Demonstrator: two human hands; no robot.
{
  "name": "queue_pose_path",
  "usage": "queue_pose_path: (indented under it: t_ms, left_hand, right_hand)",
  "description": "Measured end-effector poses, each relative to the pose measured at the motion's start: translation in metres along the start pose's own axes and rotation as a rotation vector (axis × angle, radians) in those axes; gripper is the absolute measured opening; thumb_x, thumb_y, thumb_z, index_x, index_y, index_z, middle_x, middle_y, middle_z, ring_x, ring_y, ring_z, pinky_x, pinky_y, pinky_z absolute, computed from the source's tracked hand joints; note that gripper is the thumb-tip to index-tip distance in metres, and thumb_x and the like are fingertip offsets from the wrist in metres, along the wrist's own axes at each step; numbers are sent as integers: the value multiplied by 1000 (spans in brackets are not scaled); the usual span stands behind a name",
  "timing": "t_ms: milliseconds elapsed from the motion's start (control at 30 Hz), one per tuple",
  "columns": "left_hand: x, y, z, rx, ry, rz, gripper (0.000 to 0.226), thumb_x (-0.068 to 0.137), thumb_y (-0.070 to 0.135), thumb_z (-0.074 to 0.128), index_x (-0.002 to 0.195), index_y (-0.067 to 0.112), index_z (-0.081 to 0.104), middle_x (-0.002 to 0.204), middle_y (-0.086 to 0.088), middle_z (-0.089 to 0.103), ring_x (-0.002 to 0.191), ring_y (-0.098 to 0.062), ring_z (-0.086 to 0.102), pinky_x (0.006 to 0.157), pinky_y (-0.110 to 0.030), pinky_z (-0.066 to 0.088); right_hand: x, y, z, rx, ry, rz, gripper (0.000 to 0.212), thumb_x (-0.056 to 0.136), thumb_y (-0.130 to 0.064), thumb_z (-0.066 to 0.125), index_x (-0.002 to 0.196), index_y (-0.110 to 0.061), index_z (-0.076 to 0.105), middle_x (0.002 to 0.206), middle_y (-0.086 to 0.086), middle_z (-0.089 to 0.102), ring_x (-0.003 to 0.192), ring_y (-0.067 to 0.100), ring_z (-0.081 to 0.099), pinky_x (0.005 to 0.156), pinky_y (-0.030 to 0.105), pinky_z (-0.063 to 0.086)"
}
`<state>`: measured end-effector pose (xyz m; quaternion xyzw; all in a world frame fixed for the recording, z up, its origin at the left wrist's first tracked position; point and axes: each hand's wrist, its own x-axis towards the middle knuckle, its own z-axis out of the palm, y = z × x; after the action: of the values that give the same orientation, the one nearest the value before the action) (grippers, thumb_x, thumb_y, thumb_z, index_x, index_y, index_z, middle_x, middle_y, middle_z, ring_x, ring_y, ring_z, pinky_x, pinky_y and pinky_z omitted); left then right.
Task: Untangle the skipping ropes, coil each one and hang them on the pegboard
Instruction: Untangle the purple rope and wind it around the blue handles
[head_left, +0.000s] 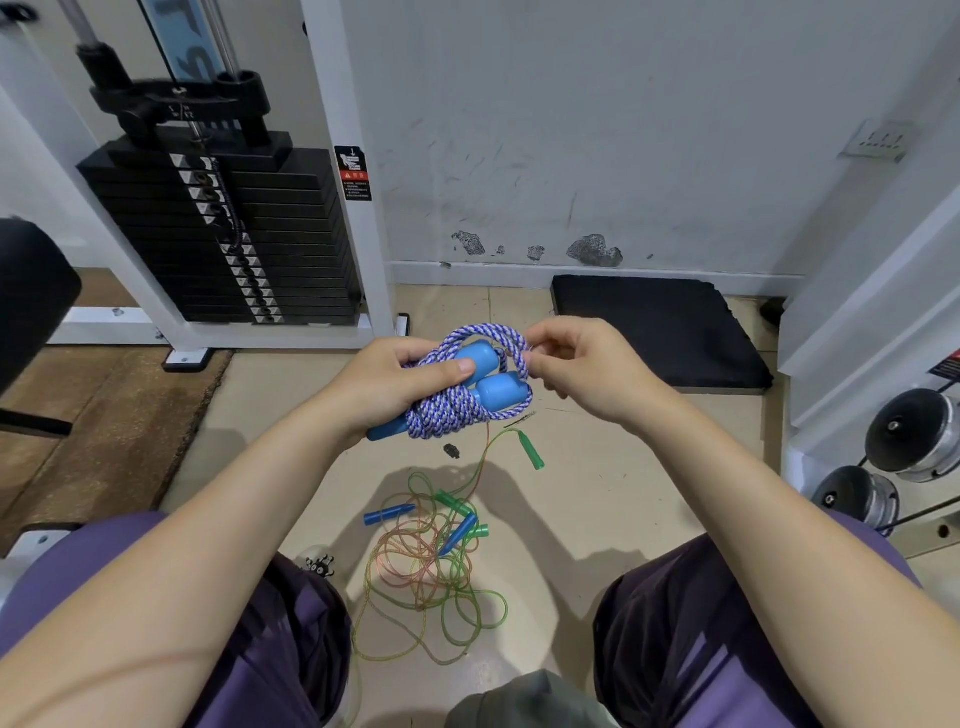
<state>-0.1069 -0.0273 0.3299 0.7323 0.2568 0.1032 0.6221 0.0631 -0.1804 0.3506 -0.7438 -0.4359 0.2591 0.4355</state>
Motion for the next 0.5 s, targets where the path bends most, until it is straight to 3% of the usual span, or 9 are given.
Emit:
queue_pose_path:
  t_ms: [133,233,333,400,500]
  left_hand:
    - [-1,-1,2,36,-26,23,11,83,38,77,82,27,78,74,2,73,65,-8,66,58,-20,51]
    - [-1,0,3,39,-3,27,9,85,36,76,78,30,78,73,3,74,64,-7,66,57,-19,51]
    - [-1,1,4,33,16,30,11,85,33,76,74,33,78,71,5,74,62,-4,67,54,-16,49]
    - [-1,0,5,54,20,44,15,86,31,76,71,35,77,67,8,72,58,-1,64,52,-14,47]
    - [-1,-1,7,102,21,51,14,85,31,78,72,26,76,64,5,70,55,-2,60,51,-13,44]
  right_hand:
    - [-1,-3,3,136,16,-14,14,91,2,61,95,-12,63,70,3,63,52,16,51,47,24,42]
    - [-2,-3,2,231,-47,28,23,89,9,52,99,-8,65,74,5,68,54,18,52,49,26,42]
    - [-3,-3,2,297,-111,85,12,92,-9,62,102,-5,65,77,3,69,55,16,54,51,27,43]
    - [-2,-3,3,233,-114,110,27,88,-28,72,104,-7,64,80,5,70,56,15,54,52,27,43]
    - [-2,-3,9,132,-45,104,31,81,-26,79,99,-7,62,71,5,68,52,17,54,48,29,42]
